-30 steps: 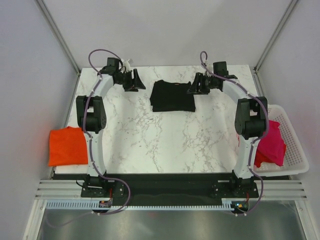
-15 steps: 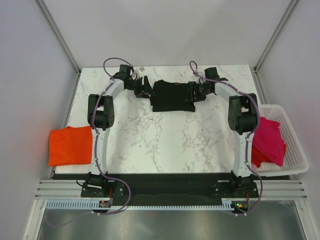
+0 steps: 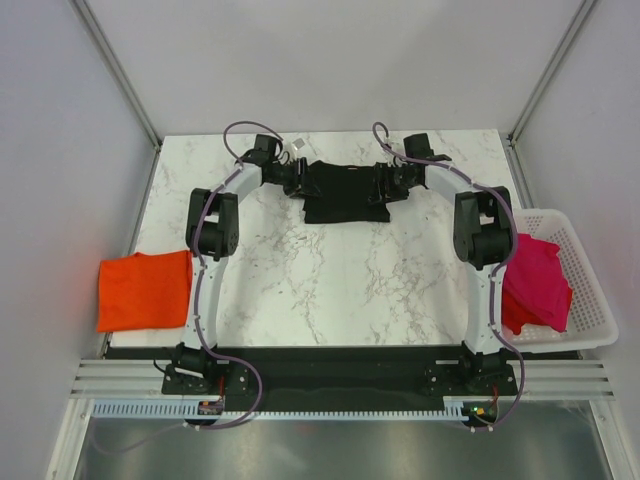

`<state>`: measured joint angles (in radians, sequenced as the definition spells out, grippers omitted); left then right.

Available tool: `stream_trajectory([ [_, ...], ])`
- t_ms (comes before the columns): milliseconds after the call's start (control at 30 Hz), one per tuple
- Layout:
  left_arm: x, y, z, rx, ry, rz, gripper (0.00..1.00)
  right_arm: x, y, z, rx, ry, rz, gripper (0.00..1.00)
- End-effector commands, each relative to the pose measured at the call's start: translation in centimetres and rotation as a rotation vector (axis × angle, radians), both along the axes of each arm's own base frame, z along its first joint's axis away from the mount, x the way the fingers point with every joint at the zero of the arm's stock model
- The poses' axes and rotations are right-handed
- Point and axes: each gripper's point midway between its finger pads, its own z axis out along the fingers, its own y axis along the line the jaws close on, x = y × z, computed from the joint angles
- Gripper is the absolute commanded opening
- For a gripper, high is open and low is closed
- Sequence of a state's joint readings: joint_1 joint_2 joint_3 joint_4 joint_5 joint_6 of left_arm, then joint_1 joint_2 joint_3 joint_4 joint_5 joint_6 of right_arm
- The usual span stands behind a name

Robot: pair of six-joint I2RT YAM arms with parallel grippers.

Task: Fold and stack the t-shirts
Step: Neatly place the folded tshirt to the corner

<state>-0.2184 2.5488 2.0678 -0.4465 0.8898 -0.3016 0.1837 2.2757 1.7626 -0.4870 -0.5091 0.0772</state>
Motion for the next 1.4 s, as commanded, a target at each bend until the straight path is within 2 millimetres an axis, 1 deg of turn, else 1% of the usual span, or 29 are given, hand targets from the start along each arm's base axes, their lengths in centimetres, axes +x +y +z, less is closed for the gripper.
stream_trajectory([
  [0, 0.0, -0.5, -1.3, -0.02, 0.04, 0.009, 0.46, -0.1, 0.8, 0.8, -0.033, -0.042, 0.041, 0.57],
  [33, 0.0, -0.6, -1.3, -0.025, 0.042, 0.008, 0.4, -0.3, 0.9, 0.9, -0.037, -0.042, 0.045, 0.57],
  [67, 0.0, -0.6, -1.2, -0.03, 0.043, 0.007, 0.27, -0.5, 1.1, 1.6, -0.044, -0.055, 0.052, 0.57],
  [133, -0.1, -0.7, -1.1, -0.031, 0.043, 0.007, 0.14, -0.6, 1.1, 2.3, -0.059, -0.075, 0.062, 0.57],
  [167, -0.1, -0.7, -0.6, -0.034, 0.038, 0.004, 0.06, -0.4, 0.7, 3.6, -0.075, -0.105, 0.051, 0.57],
  [233, -0.5, -0.5, -0.3, -0.036, 0.038, -0.003, 0.02, -0.3, 0.1, 4.9, -0.11, -0.148, 0.06, 0.57],
  [267, -1.0, -0.4, -0.1, -0.042, 0.05, -0.013, 0.02, -0.1, -0.2, 6.8, -0.119, -0.193, 0.059, 0.57],
  [300, -1.3, -0.3, 0.7, -0.045, 0.043, -0.022, 0.02, 0.0, -0.5, 7.6, -0.139, -0.217, 0.06, 0.57],
  [333, -1.7, 0.0, 1.1, -0.049, 0.039, -0.032, 0.02, -0.1, -0.7, 9.5, -0.155, -0.264, 0.077, 0.57],
  [433, -3.0, 1.4, 2.7, -0.042, 0.038, -0.051, 0.02, -0.2, -1.7, 11.9, -0.197, -0.332, 0.092, 0.57],
  [467, -4.2, 2.4, 2.7, -0.024, 0.1, -0.052, 0.02, -0.4, -1.9, 13.5, -0.199, -0.366, 0.095, 0.57],
  [500, -4.7, 2.8, 3.2, -0.013, 0.098, -0.066, 0.02, -0.5, -2.0, 14.1, -0.202, -0.381, 0.1, 0.57],
  [533, -5.2, 3.4, 2.9, 0.009, 0.075, -0.096, 0.02, -0.7, -2.4, 14.4, -0.213, -0.387, 0.098, 0.57],
  [567, -6.8, 4.4, 2.4, 0.045, 0.147, -0.1, 0.02, -0.9, -2.7, 15.4, -0.217, -0.409, 0.097, 0.57],
  [667, -9.1, 6.4, 1.8, 0.116, 0.174, -0.152, 0.02, -1.8, -3.6, 16.6, -0.222, -0.431, 0.093, 0.57],
  [700, -10.7, 7.1, 2.3, 0.132, 0.199, -0.18, 0.02, -2.2, -4.0, 16.2, -0.223, -0.422, 0.094, 0.57],
  [733, -11.4, 7.6, 2.4, 0.157, 0.204, -0.19, 0.02, -2.7, -4.0, 17.0, -0.215, -0.439, 0.103, 0.57],
  [800, -13.8, 8.7, 1.9, 0.199, 0.249, -0.212, 0.02, -3.2, -4.3, 17.3, -0.217, -0.446, 0.113, 0.56],
  [833, -14.4, 9.4, 2.8, 0.241, 0.204, -0.228, 0.02, -3.8, -4.3, 17.8, -0.203, -0.453, 0.12, 0.56],
  [867, -16.0, 10.0, 2.1, 0.267, 0.237, -0.24, 0.02, -4.2, -4.4, 18.1, -0.197, -0.456, 0.123, 0.56],
  [900, -16.9, 10.6, 2.3, 0.293, 0.227, -0.261, 0.02, -4.6, -4.7, 18.0, -0.193, -0.452, 0.122, 0.56],
  [933, -17.7, 11.4, 2.1, 0.343, 0.227, -0.27, 0.02, -5.2, -4.7, 19.1, -0.186, -0.474, 0.125, 0.56],
  [1000, -19.8, 12.6, 3.0, 0.391, 0.207, -0.288, 0.02, -6.4, -4.7, 19.2, -0.182, -0.481, 0.154, 0.56],
  [1033, -20.7, 13.5, 2.9, 0.438, 0.211, -0.296, 0.02, -7.0, -4.8, 20.5, -0.178, -0.511, 0.151, 0.56],
  [1167, -25.3, 16.0, 4.4, 0.529, 0.194, -0.304, 0.02, -9.8, -5.0, 22.2, -0.169, -0.55, 0.166, 0.56],
  [1200, -25.9, 16.5, 4.7, 0.542, 0.186, -0.303, 0.02, -10.6, -5.1, 21.8, -0.167, -0.541, 0.167, 0.56],
  [1233, -27.2, 17.5, 4.6, 0.56, 0.215, -0.292, 0.02, -11.4, -5.3, 22.9, -0.161, -0.568, 0.161, 0.56],
  [1300, -28.1, 18.5, 5.7, 0.579, 0.179, -0.271, 0.02, -12.9, -5.2, 23.4, -0.143, -0.581, 0.163, 0.56],
  [1367, -29.7, 20.1, 5.7, 0.614, 0.199, -0.253, 0.02, -13.8, -5.2, 23.5, -0.134, -0.584, 0.161, 0.56],
])
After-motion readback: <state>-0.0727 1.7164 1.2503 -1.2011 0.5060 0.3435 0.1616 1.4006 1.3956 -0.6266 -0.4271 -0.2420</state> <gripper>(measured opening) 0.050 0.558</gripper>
